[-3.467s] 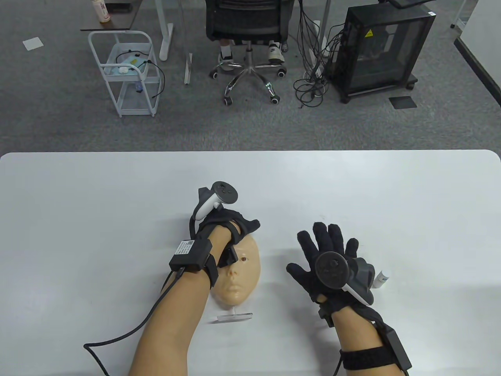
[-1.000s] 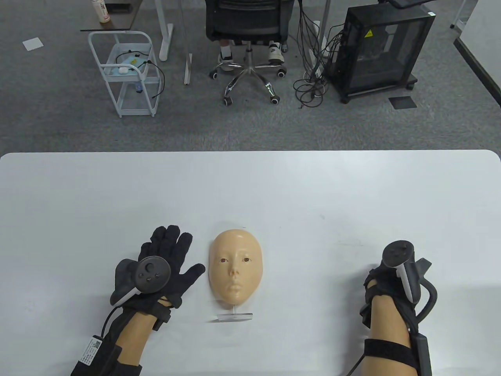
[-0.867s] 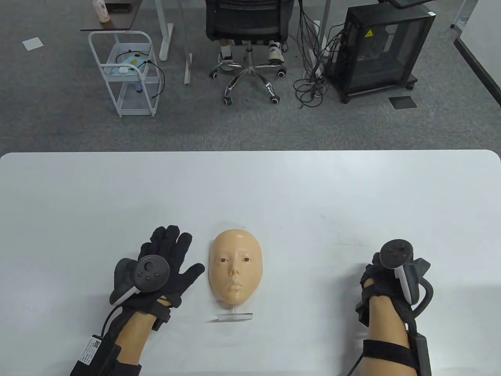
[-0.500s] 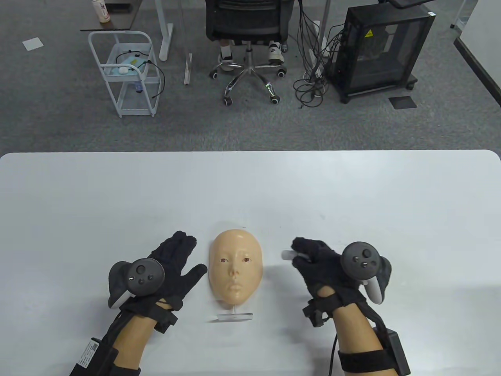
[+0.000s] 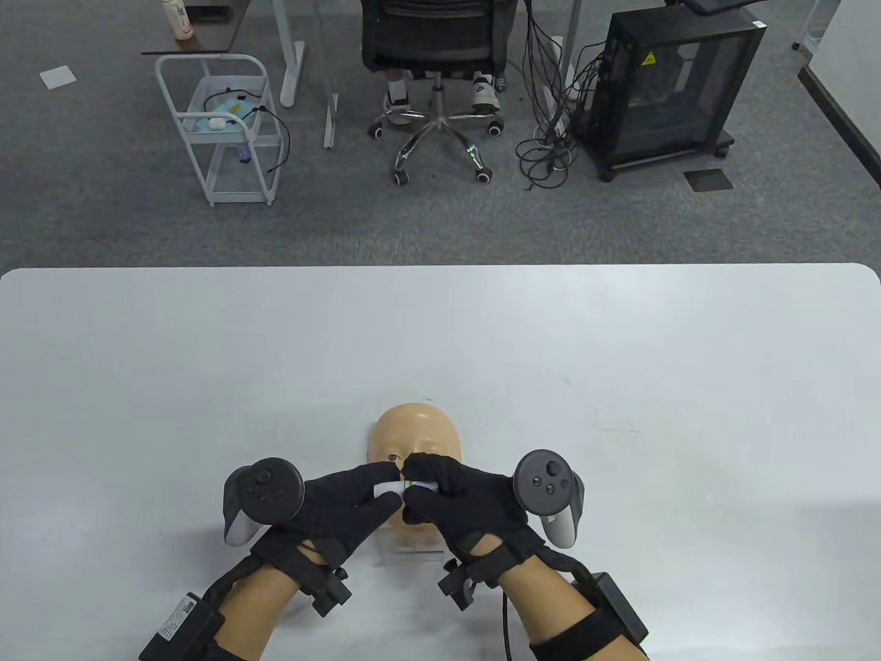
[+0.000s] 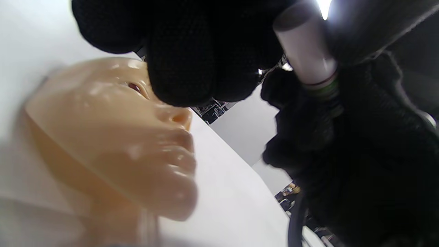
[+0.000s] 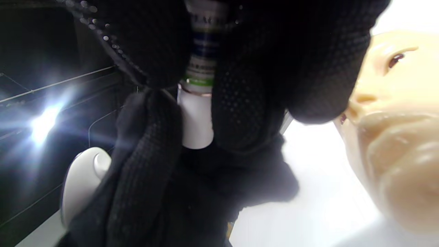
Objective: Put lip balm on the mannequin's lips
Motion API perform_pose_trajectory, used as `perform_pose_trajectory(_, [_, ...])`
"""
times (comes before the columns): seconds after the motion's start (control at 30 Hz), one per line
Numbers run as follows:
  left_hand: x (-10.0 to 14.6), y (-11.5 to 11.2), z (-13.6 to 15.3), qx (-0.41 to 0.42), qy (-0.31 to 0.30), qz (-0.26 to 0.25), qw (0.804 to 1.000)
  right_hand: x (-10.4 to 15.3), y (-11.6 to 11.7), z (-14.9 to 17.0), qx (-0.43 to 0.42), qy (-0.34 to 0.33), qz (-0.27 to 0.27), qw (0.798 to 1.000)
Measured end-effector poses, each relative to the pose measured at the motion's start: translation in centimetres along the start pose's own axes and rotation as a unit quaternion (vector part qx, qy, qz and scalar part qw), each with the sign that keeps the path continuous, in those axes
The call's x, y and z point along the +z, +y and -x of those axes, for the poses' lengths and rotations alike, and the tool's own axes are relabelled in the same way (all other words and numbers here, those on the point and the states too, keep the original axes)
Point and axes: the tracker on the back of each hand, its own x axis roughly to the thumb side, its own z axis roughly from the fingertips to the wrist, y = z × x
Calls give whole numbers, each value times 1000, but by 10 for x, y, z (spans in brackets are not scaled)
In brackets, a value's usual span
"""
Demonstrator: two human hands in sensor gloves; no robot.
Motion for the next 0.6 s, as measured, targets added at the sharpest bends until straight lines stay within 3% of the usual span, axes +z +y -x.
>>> perform_pose_trajectory(0.27, [2,-16,13,191,55,-4,980,5,-1,6,6,-15,2,1000])
perform_pose_trajectory(0.47, [3,-16,14,196,60,-23,978,7,-2,3,35,-19,-10,999])
perform_pose_trajectory(0.6, [5,-13,12,199,53,-29,978,7,-1,2,7,-12,-14,1000])
